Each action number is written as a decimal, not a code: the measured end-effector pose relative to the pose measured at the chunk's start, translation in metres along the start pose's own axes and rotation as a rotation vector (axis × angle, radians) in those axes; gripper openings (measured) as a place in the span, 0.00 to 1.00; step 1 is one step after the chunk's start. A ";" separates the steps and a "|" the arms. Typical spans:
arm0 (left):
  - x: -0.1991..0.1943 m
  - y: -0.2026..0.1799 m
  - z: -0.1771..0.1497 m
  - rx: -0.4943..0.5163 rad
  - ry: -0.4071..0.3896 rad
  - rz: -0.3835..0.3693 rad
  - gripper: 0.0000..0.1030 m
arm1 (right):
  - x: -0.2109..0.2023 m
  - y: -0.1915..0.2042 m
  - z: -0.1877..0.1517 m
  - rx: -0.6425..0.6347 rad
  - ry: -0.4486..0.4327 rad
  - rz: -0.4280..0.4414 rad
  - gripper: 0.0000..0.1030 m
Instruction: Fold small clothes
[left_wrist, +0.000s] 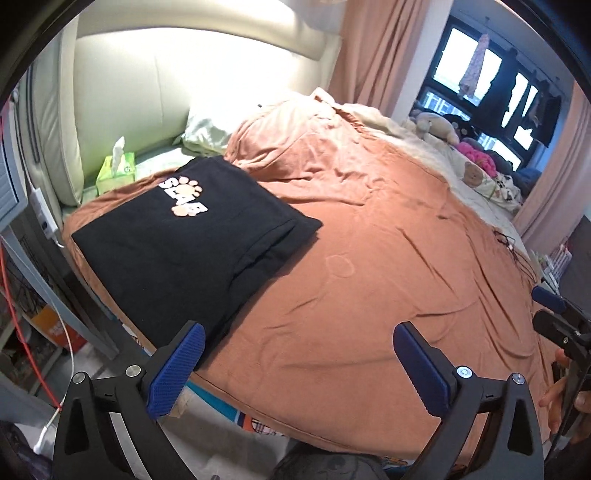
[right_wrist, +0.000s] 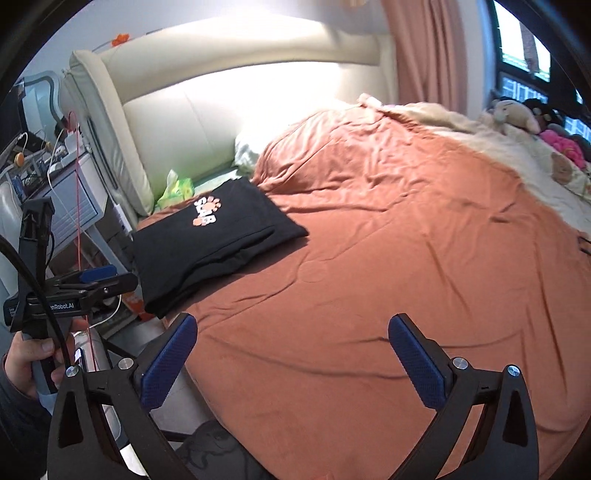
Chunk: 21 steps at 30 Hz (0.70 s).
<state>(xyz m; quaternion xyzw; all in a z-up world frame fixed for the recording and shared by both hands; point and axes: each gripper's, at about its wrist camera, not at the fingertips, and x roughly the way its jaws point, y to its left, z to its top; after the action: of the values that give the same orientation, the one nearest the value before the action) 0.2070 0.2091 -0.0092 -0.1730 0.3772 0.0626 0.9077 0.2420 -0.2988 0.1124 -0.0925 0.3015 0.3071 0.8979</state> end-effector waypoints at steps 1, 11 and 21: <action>-0.005 -0.004 -0.002 0.004 -0.007 -0.009 0.99 | -0.010 0.000 -0.003 0.005 -0.010 -0.010 1.00; -0.054 -0.047 -0.016 0.080 -0.077 -0.055 0.99 | -0.092 0.005 -0.033 0.029 -0.072 -0.062 1.00; -0.095 -0.078 -0.026 0.136 -0.141 -0.075 0.99 | -0.155 0.006 -0.037 0.001 -0.129 -0.104 1.00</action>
<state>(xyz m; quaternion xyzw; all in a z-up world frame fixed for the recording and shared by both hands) 0.1419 0.1286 0.0618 -0.1202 0.3089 0.0148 0.9434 0.1227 -0.3842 0.1755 -0.0877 0.2379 0.2654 0.9302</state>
